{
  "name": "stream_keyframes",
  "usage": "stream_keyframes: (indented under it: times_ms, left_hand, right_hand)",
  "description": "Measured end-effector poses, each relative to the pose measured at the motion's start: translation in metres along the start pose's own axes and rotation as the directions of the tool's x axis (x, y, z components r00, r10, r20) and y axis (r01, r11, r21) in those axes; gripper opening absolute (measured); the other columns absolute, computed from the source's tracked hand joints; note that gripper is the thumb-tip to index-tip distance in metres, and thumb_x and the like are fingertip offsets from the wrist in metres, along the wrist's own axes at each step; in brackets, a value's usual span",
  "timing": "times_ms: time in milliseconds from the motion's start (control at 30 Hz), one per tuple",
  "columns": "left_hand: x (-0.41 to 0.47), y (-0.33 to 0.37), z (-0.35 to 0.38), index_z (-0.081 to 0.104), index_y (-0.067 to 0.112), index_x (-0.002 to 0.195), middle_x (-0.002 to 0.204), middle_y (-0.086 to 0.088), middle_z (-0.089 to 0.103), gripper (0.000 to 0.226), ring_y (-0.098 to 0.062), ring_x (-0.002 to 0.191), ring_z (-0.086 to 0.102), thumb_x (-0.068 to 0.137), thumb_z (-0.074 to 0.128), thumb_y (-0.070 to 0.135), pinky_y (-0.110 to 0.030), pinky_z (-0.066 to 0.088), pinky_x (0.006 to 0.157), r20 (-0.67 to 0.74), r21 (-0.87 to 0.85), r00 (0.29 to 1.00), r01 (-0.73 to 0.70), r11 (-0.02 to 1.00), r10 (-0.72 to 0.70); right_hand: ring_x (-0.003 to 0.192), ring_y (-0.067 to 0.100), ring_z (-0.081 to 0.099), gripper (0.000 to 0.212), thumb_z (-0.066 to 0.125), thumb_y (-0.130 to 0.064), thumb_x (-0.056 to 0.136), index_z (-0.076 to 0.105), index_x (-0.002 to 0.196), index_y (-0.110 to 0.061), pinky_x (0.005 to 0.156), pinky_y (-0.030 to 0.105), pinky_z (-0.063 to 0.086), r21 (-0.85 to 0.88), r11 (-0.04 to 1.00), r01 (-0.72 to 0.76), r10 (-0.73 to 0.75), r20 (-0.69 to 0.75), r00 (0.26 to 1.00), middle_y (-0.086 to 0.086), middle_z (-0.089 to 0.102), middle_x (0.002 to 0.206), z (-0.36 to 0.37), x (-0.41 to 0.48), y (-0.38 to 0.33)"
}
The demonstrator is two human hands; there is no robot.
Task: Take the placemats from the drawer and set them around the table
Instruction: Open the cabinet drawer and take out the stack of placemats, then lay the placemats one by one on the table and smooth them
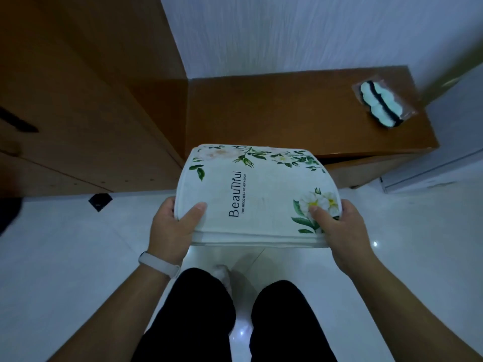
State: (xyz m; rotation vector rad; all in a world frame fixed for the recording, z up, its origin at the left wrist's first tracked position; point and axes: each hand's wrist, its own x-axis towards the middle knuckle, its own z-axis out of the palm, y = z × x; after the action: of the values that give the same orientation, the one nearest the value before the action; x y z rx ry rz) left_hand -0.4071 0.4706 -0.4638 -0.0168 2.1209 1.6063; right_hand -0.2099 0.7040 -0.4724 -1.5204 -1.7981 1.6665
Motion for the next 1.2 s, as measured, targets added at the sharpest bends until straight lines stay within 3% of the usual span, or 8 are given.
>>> stream_keyframes:
  times_ms: [200,467,567,733,800,933,1067,1200]
  left_hand:
    - [-0.06,0.106,-0.021,0.07,0.023,0.095,0.094,0.003,0.076,0.03,-0.019,0.087,0.071,0.07,0.082,0.034,-0.034,0.056,0.072,0.0,-0.07,0.999,-0.045,0.997,0.045]
    - [-0.118,0.207,-0.04,0.07,0.032,0.09,0.091,0.004,0.074,0.029,-0.016,0.082,0.07,0.066,0.084,0.04,-0.033,0.056,0.067,0.063,-0.119,0.982,-0.169,0.978,0.177]
    - [-0.13,0.233,-0.045,0.07,0.034,0.087,0.089,0.005,0.075,0.023,-0.015,0.08,0.07,0.067,0.08,0.038,-0.032,0.057,0.065,0.107,-0.152,0.968,-0.209,0.966,0.227]
    - [-0.132,0.262,-0.053,0.067,0.025,0.094,0.089,0.006,0.075,0.034,-0.013,0.079,0.07,0.064,0.078,0.037,-0.024,0.054,0.059,0.226,-0.202,0.926,-0.259,0.945,0.302]
    - [-0.129,0.273,-0.053,0.068,0.026,0.093,0.091,0.005,0.075,0.031,-0.013,0.081,0.07,0.065,0.078,0.035,-0.022,0.054,0.06,0.291,-0.235,0.896,-0.272,0.933,0.334]
    - [-0.123,0.289,-0.05,0.068,0.033,0.089,0.094,0.004,0.074,0.028,-0.014,0.084,0.069,0.067,0.085,0.037,-0.027,0.054,0.066,0.436,-0.234,0.812,-0.314,0.92,0.388]
    - [-0.121,0.297,-0.044,0.069,0.034,0.091,0.097,0.003,0.074,0.033,-0.019,0.089,0.07,0.062,0.08,0.045,-0.035,0.056,0.072,0.553,-0.263,0.734,-0.297,0.918,0.395]
    - [-0.132,0.301,-0.021,0.07,0.034,0.089,0.095,0.003,0.074,0.026,-0.018,0.087,0.07,0.065,0.081,0.039,-0.036,0.057,0.072,0.682,-0.269,0.613,-0.298,0.916,0.4]
  right_hand:
    - [0.077,0.012,0.07,0.019,0.076,-0.029,0.081,0.063,0.094,-0.023,0.061,0.028,0.054,0.011,0.998,0.059,-0.059,-0.004,0.998,-0.003,0.072,0.09,-0.048,-0.059,-0.097]
    - [0.066,-0.004,0.066,0.017,0.076,-0.022,0.083,0.061,0.089,-0.024,0.046,0.01,0.046,0.064,0.982,0.179,-0.173,-0.085,0.981,-0.009,0.069,0.083,-0.099,-0.132,-0.189]
    - [0.065,0.0,0.067,0.015,0.075,-0.021,0.084,0.062,0.09,-0.022,0.045,0.013,0.046,0.068,0.974,0.217,-0.206,-0.138,0.969,-0.003,0.07,0.085,-0.11,-0.16,-0.208]
    - [0.077,0.011,0.071,0.018,0.075,-0.025,0.083,0.064,0.095,-0.02,0.062,0.029,0.055,0.06,0.973,0.224,-0.201,-0.261,0.944,-0.003,0.073,0.09,-0.12,-0.207,-0.227]
    - [0.079,0.014,0.071,0.017,0.075,-0.024,0.083,0.065,0.097,-0.019,0.065,0.033,0.056,0.057,0.973,0.224,-0.193,-0.33,0.924,-0.002,0.074,0.091,-0.121,-0.225,-0.23]
    - [0.062,-0.001,0.066,0.012,0.074,-0.02,0.083,0.062,0.085,-0.022,0.049,0.013,0.045,0.054,0.97,0.235,-0.179,-0.49,0.853,-0.009,0.072,0.076,-0.119,-0.263,-0.227]
    - [0.069,0.009,0.07,0.015,0.075,-0.025,0.081,0.063,0.089,-0.021,0.058,0.029,0.05,0.108,0.974,0.2,-0.099,-0.591,0.801,-0.003,0.073,0.083,-0.112,-0.298,-0.218]
    - [0.069,0.01,0.07,0.029,0.071,-0.041,0.068,0.063,0.089,-0.022,0.057,0.029,0.05,0.158,0.974,0.163,-0.004,-0.707,0.707,-0.005,0.073,0.081,-0.114,-0.338,-0.206]
